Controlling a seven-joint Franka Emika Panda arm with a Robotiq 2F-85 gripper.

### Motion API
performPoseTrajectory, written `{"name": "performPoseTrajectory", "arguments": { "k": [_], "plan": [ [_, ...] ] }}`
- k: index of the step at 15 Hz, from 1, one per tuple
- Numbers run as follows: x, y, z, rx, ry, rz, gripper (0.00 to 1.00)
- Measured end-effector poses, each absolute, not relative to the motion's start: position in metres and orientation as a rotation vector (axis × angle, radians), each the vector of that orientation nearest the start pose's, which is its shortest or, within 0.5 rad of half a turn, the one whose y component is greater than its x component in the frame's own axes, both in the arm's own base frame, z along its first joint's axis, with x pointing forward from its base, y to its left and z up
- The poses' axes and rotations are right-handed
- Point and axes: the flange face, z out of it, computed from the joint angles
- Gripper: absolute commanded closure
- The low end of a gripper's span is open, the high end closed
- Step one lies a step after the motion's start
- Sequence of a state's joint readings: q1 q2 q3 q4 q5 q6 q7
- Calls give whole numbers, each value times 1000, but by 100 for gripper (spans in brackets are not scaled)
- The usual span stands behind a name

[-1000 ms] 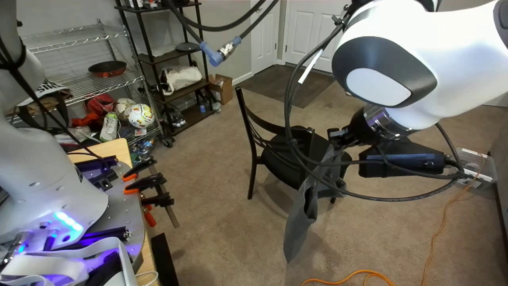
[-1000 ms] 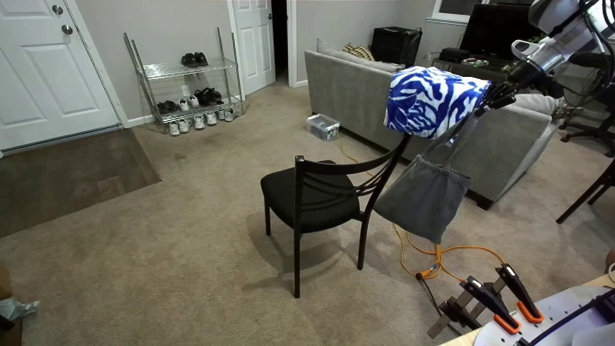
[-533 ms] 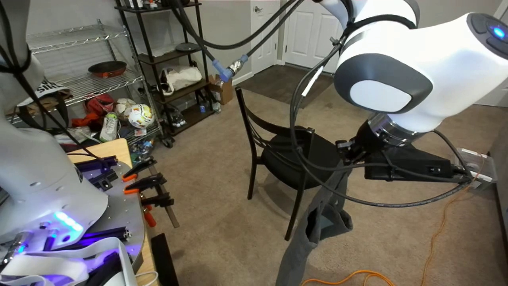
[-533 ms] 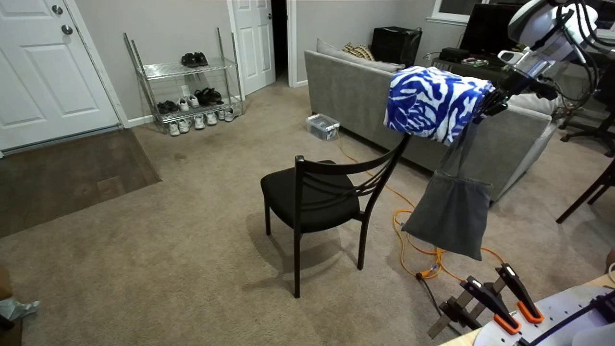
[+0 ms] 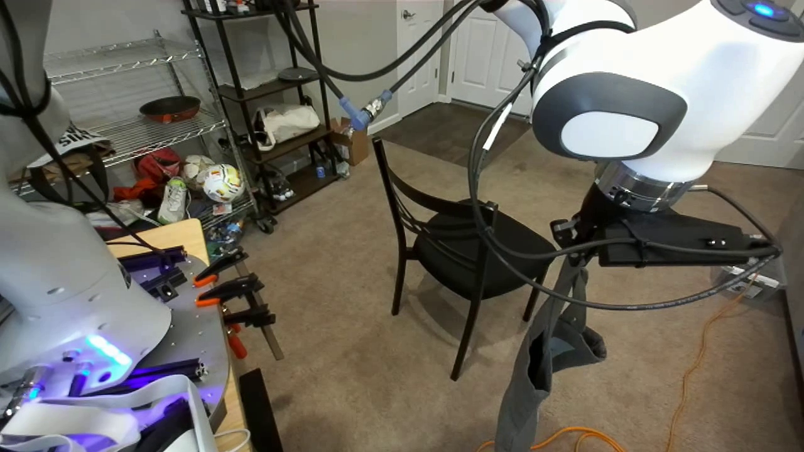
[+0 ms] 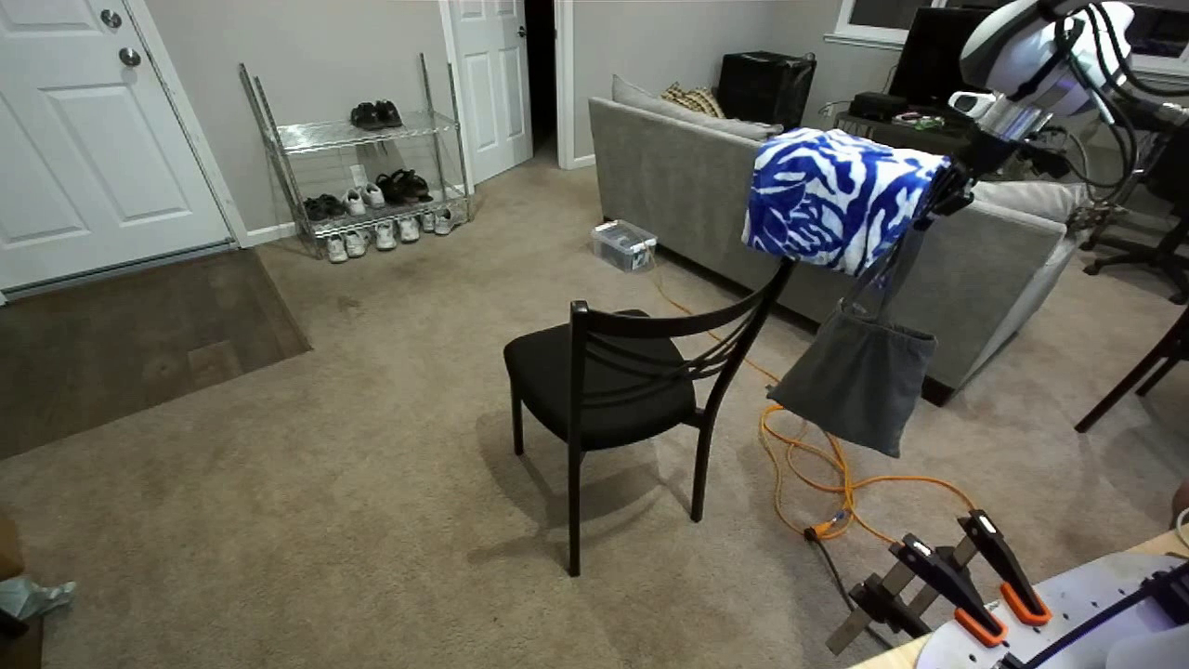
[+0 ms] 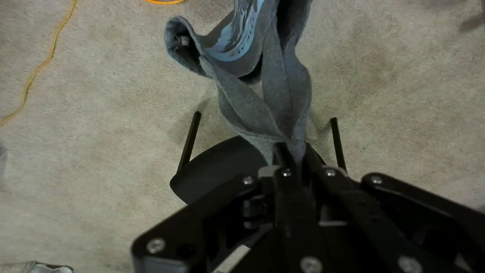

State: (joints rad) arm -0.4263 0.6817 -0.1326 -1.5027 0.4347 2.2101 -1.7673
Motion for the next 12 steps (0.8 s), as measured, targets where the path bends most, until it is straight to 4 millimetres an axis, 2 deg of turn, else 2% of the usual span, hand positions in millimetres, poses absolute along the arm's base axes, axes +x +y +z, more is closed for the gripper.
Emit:
{"name": "performPoseTrajectory", "arguments": {
  "k": [7, 9, 12],
  "plan": [
    [640, -319, 270, -2625, -1518, -427, 98],
    [632, -312, 260, -2601, -1478, -436, 98],
    [606, -303, 243, -2552, -1379, -507, 98]
  ]
}}
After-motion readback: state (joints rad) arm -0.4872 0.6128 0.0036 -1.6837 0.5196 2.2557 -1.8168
